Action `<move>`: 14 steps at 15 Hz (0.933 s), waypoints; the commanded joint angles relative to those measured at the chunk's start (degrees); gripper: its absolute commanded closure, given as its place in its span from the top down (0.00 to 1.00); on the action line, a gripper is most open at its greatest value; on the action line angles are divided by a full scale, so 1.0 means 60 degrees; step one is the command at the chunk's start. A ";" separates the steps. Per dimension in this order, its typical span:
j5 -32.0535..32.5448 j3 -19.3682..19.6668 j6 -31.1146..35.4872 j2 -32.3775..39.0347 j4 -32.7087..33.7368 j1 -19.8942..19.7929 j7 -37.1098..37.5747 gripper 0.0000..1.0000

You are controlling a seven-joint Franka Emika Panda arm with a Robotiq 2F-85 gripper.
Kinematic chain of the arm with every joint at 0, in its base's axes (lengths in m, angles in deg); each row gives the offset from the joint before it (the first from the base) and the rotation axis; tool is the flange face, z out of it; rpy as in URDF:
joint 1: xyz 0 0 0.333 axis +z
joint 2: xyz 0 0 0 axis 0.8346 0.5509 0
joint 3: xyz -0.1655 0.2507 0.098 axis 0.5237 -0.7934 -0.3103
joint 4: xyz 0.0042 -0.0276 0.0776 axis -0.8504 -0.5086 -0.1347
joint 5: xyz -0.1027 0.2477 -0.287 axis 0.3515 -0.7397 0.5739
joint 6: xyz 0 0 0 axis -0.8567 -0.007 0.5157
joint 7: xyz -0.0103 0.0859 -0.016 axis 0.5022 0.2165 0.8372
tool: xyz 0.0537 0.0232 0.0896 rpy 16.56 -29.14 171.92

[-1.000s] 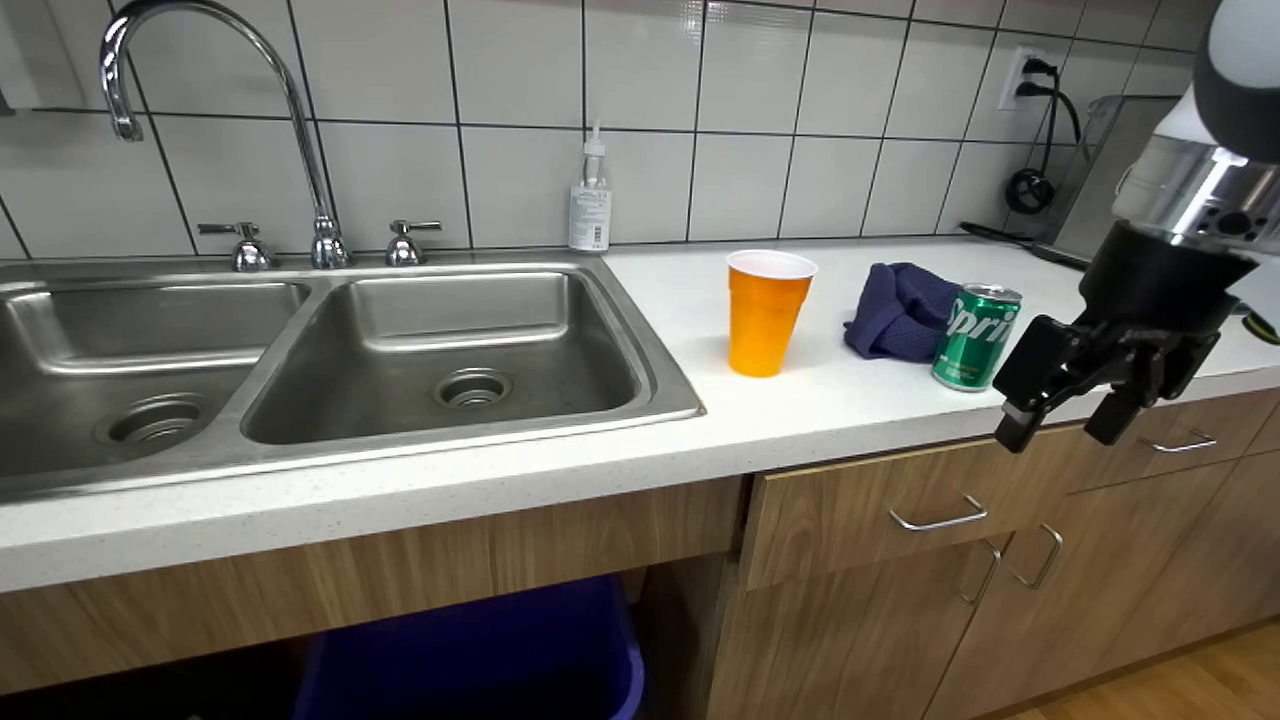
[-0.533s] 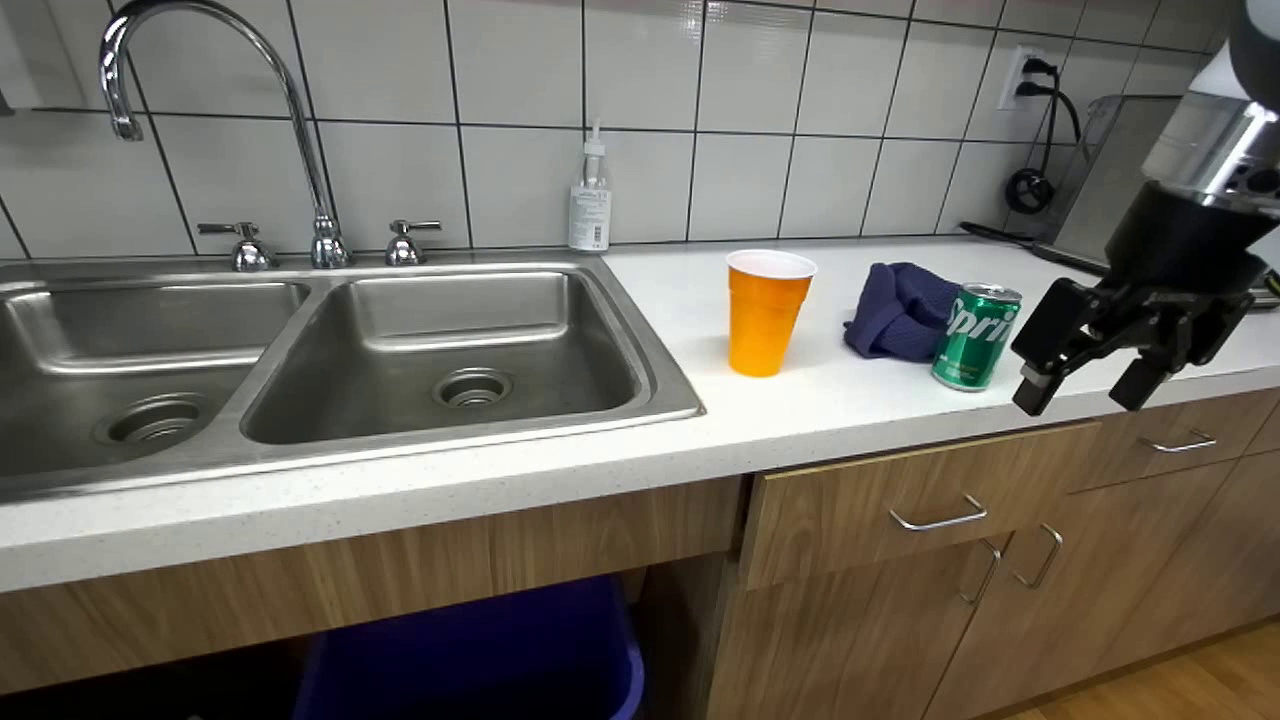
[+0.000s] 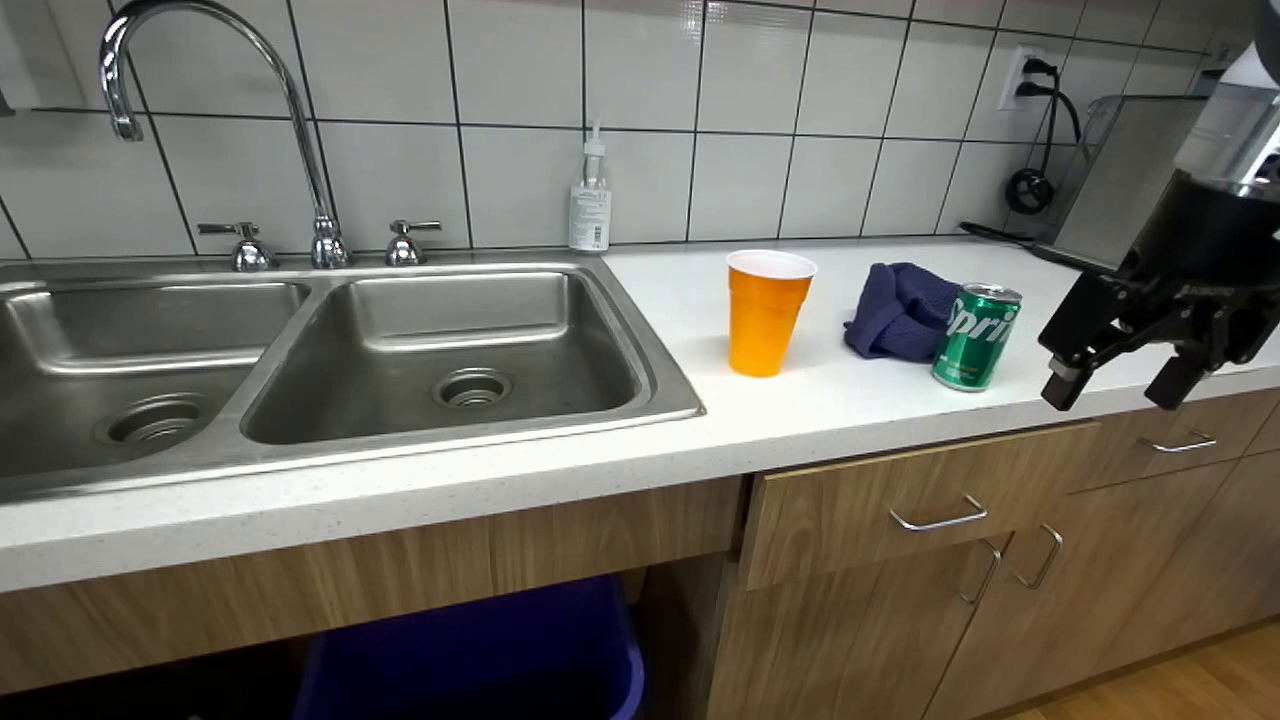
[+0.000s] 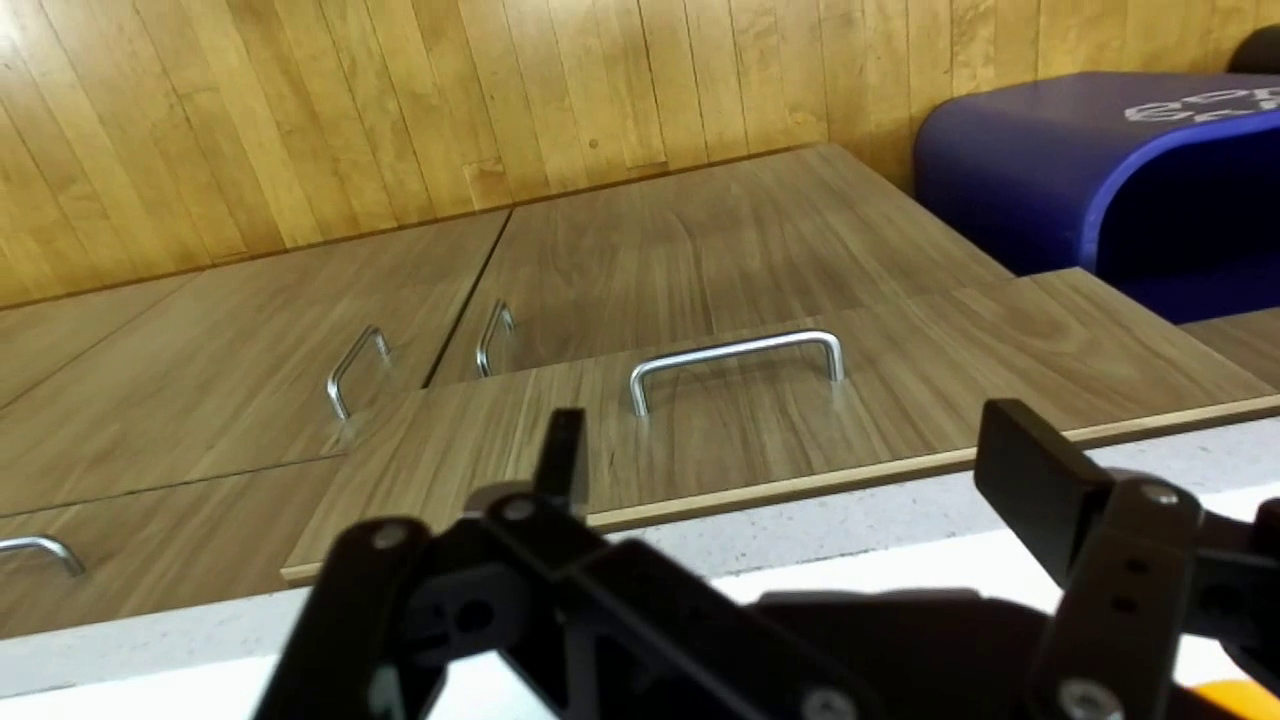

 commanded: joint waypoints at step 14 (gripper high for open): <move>0.1241 0.2006 -0.1363 -0.0395 -0.0068 0.1686 0.0854 1.00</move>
